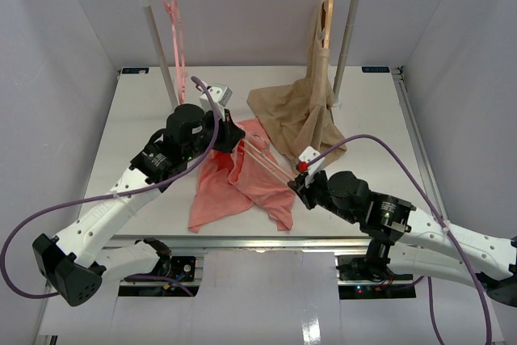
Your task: Place the t-shirt on the hanger
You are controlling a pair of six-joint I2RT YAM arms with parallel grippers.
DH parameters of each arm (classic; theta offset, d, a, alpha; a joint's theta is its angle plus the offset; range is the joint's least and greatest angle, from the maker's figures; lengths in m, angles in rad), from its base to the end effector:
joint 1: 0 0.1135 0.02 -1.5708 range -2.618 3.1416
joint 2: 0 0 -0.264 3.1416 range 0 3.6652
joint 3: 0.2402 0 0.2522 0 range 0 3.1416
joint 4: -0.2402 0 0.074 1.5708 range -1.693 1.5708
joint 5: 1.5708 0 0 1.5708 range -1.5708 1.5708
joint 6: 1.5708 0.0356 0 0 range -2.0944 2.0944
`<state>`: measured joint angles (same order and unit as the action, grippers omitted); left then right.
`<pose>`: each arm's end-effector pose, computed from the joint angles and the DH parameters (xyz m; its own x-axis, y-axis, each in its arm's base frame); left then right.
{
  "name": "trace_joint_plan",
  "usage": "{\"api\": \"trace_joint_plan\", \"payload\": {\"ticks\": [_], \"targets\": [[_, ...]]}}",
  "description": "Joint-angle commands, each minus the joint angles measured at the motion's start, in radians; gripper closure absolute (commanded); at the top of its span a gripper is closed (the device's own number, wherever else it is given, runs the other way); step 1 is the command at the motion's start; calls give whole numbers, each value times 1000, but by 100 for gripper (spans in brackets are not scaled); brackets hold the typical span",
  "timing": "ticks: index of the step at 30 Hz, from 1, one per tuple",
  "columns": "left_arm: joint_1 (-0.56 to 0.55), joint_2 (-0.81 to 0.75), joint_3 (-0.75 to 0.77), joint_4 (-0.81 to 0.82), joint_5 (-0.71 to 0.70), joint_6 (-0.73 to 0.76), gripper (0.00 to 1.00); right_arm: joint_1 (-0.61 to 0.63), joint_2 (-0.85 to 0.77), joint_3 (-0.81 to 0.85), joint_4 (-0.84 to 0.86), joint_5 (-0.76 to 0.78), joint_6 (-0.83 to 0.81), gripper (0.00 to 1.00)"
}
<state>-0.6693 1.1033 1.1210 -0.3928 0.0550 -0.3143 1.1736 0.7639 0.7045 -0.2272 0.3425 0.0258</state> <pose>0.1924 -0.1547 0.3734 -0.4772 -0.0161 -0.8787 0.5385 0.7848 -0.3068 0.0809 0.1619 0.3111 -0.1285 -0.2435 -0.9613 -0.7409 0.6679 -0.0702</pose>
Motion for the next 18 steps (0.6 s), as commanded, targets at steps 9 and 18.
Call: {"api": "trace_joint_plan", "payload": {"ticks": [9,18], "targets": [[-9,-109,-27,121,292,-91,100,4,-1,-156,513,104,31,92],[-9,-105,-107,197,434,-131,100,4,90,-123,660,139,33,92]]}}
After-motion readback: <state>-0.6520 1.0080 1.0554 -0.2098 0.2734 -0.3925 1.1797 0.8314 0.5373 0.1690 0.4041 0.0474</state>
